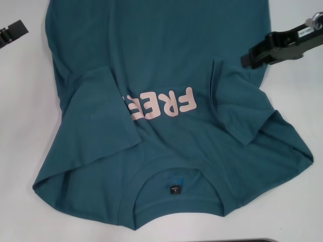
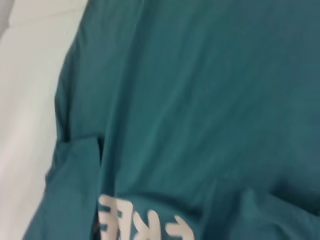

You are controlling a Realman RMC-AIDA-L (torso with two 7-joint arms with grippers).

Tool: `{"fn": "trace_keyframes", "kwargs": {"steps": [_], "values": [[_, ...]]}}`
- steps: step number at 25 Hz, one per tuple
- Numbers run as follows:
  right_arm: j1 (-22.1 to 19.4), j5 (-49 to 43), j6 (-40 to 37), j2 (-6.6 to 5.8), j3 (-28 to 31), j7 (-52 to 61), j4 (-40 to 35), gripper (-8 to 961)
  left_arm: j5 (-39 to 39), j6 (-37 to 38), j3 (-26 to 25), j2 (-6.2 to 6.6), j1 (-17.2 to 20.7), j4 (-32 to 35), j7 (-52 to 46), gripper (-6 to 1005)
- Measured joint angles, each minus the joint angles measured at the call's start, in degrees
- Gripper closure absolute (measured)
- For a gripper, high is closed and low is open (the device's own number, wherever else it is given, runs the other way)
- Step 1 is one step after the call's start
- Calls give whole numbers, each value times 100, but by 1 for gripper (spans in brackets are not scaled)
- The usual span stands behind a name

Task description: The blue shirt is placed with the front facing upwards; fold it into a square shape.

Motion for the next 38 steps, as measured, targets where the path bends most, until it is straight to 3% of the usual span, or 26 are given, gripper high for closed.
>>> {"fn": "trace_keyframes", "kwargs": {"steps": [5,13,24,33,38], "values": [[-33,-486,-595,3,-207,-44,-419,622,-2,-17,35,-3,-30,0,0,236],[30,-1808,-620,384,-602,-66,-822,622,-3,-25,20,-29,-9,10,1,235],[22,-1870,-480,710,-612,-111,-846,622,-3,-42,40,-33,-4,9,-1,235],[17,-1885,-488,606,-551,-32,-935,621,-2,-47,40,-32,-18,9,2,235],[54,-1878,-384,666,-577,-41,-867,622,-2,-44,50,-38,-21,9,2,235]]}}
